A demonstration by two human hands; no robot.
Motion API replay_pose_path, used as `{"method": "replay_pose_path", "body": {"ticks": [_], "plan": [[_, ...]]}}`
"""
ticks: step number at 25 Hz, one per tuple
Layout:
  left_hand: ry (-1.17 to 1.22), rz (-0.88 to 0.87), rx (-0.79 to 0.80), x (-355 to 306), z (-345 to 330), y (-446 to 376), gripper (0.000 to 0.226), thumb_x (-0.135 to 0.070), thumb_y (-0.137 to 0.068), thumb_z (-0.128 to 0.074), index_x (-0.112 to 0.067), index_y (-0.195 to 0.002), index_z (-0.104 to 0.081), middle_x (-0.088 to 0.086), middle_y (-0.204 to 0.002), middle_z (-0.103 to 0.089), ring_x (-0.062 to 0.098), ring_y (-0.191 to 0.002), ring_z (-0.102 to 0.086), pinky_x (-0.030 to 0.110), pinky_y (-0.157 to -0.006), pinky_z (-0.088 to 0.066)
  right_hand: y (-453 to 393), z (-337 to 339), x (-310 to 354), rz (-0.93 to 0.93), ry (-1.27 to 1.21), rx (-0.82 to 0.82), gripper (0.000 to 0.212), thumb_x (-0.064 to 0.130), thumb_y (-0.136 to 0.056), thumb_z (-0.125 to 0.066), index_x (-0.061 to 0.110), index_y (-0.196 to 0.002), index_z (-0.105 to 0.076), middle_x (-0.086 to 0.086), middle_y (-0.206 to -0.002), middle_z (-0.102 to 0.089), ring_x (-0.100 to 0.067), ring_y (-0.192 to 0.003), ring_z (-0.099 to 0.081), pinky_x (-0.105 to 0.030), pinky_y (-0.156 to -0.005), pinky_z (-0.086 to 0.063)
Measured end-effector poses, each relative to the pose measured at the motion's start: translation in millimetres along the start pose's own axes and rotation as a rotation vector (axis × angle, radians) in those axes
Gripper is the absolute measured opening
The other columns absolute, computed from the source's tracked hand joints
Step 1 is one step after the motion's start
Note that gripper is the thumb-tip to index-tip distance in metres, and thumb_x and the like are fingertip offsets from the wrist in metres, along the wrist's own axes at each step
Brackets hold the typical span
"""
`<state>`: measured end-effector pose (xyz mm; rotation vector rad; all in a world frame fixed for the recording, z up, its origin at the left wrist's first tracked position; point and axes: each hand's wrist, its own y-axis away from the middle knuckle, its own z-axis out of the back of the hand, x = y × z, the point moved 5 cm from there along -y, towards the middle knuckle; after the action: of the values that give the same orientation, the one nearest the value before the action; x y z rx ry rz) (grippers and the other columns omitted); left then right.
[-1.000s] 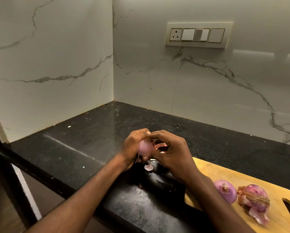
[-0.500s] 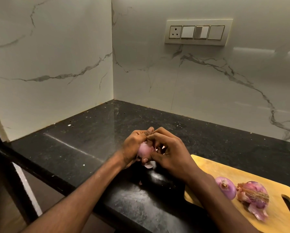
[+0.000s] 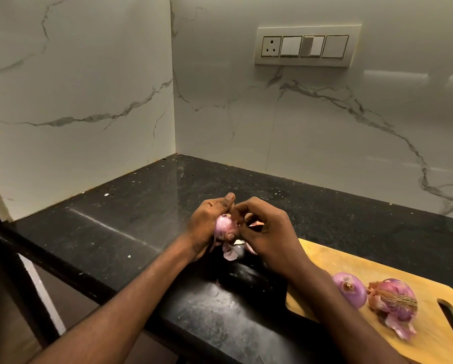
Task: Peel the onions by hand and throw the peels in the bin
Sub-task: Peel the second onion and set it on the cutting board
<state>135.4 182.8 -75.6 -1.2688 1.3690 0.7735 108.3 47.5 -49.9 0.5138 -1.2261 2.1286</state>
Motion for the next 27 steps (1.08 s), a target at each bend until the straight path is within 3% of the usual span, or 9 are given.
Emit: {"method": "replay_pose_path", "body": {"ticks": [5, 8, 10, 13, 17, 21, 24, 27], "plan": [[0.035, -0.024, -0.04, 1, 4, -3, 0.044, -0.032, -0.109, -0.046, 0.0, -0.079, -0.054, 0.016, -0.064, -0.053, 0.016, -0.036, -0.047, 0.021, -0.036, -0.039, -2, 1, 1, -0.031, -0.016, -0.031, 0.029, 0.004, -0.08, -0.086, 0.018, -0.104, -0.08, 0.011, -0.096, -0.067, -0.015, -0.084, -0.068, -0.031, -0.072, -0.058], [-0.024, -0.076, -0.062, 2, 3, -3, 0.047, -0.029, -0.11, -0.045, 0.011, -0.09, -0.058, 0.023, -0.07, -0.056, 0.015, -0.031, -0.043, 0.02, -0.034, -0.034, -2, -4, 4, -0.035, 0.135, 0.018, 0.044, 0.032, -0.074, -0.089, 0.022, -0.113, -0.074, 0.015, -0.097, -0.061, -0.011, -0.085, -0.063, -0.032, -0.073, -0.056], [-0.078, -0.113, -0.084, 2, 5, -4, 0.048, -0.033, -0.111, -0.046, 0.008, -0.087, -0.058, 0.023, -0.069, -0.056, 0.017, -0.032, -0.04, 0.022, -0.037, -0.034, -3, -8, 6, -0.011, 0.202, -0.027, 0.038, 0.024, -0.077, -0.085, 0.021, -0.113, -0.073, 0.016, -0.097, -0.061, -0.012, -0.084, -0.064, -0.039, -0.073, -0.057], [-0.168, -0.149, -0.166, 5, 13, -8, 0.051, -0.04, -0.11, -0.045, 0.001, -0.082, -0.054, 0.019, -0.059, -0.053, 0.019, -0.034, -0.04, 0.029, -0.043, -0.039, -3, -11, 7, -0.007, 0.249, -0.091, 0.027, 0.006, -0.083, -0.08, 0.019, -0.105, -0.074, 0.014, -0.097, -0.062, -0.011, -0.083, -0.066, -0.039, -0.072, -0.058], [-0.378, -0.184, -0.247, 9, 23, -14, 0.058, -0.062, -0.101, -0.047, -0.01, -0.077, -0.057, 0.02, -0.069, -0.057, 0.02, -0.048, -0.047, 0.042, -0.055, -0.041, -3, -11, 1, -0.069, 0.239, -0.08, 0.027, 0.01, -0.078, -0.087, 0.02, -0.097, -0.071, 0.015, -0.099, -0.063, -0.01, -0.085, -0.066, -0.039, -0.074, -0.058], [-0.387, -0.202, -0.191, 10, 19, -15, 0.052, -0.06, -0.101, -0.048, -0.017, -0.074, -0.058, 0.015, -0.068, -0.057, 0.015, -0.046, -0.047, 0.035, -0.055, -0.038, -3, -11, -2, -0.083, 0.235, -0.031, 0.028, 0.017, -0.078, -0.086, 0.021, -0.1, -0.07, 0.015, -0.097, -0.06, -0.012, -0.086, -0.064, -0.043, -0.077, -0.057], [-0.415, -0.22, -0.166, 8, 13, -12, 0.044, -0.052, -0.104, -0.048, -0.029, -0.07, -0.061, 0.003, -0.062, -0.06, 0.016, -0.044, -0.049, 0.032, -0.053, -0.039, -2, -11, -4, -0.086, 0.233, -0.001, 0.026, 0.018, -0.077, -0.084, 0.022, -0.097, -0.068, 0.013, -0.095, -0.058, -0.015, -0.084, -0.062, -0.047, -0.075, -0.056], [-0.461, -0.225, -0.181, 8, 13, -12, 0.045, -0.053, -0.105, -0.047, -0.028, -0.07, -0.06, 0.001, -0.061, -0.059, 0.017, -0.046, -0.05, 0.036, -0.054, -0.041, -3, -12, -7, -0.098, 0.228, 0.018, 0.026, 0.017, -0.075, -0.085, 0.023, -0.092, -0.066, 0.012, -0.093, -0.057, -0.016, -0.083, -0.061, -0.047, -0.073, -0.055]]}}
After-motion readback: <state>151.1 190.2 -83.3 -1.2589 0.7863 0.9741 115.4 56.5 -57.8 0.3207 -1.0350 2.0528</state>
